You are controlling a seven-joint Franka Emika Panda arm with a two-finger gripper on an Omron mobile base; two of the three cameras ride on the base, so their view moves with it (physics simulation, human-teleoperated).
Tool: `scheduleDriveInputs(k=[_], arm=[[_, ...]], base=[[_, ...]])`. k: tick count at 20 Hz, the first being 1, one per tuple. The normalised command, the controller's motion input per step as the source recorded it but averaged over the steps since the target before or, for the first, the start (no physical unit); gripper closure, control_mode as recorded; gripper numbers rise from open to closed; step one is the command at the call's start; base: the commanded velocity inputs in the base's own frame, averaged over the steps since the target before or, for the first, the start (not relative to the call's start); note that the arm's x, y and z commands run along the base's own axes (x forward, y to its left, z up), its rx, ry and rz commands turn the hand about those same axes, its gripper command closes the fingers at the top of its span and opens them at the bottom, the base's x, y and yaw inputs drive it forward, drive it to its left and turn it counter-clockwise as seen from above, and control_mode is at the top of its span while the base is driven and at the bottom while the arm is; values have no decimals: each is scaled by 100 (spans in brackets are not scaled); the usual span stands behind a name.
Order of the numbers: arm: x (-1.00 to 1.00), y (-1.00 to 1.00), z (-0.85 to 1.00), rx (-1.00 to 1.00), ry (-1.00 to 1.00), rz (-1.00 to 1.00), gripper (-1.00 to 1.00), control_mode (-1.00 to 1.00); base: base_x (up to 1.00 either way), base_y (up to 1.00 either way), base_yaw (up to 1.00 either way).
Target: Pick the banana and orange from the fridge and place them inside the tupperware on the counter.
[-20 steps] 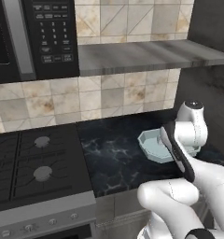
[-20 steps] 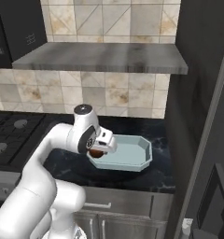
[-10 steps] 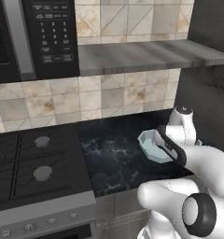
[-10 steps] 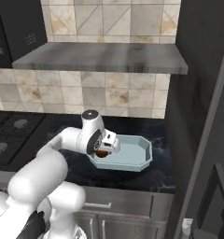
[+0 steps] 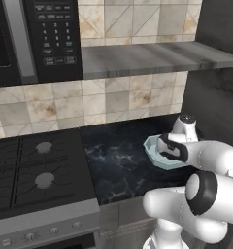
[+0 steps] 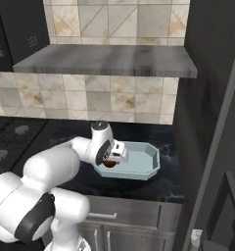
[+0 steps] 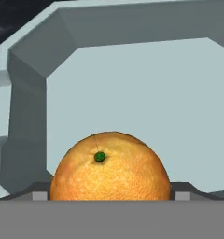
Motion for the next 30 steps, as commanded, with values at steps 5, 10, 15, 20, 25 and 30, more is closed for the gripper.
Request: scheduleDriveInputs(k=[5, 10, 15, 20, 25, 30], arm=[[11, 0, -21, 0, -1, 0, 100, -100], [18, -2, -13, 0, 0, 0, 100, -100], [18, -4, -13, 0, 0, 0, 100, -100], [9, -3, -16, 0, 0, 0, -100, -100], [3, 0, -17, 0, 0, 1, -100, -100], [0, 0, -1, 0, 0, 0, -100, -100]], base=[[0, 0, 0], [0, 0, 0], [0, 0, 0], [0, 0, 0], [0, 0, 0], [0, 0, 0]])
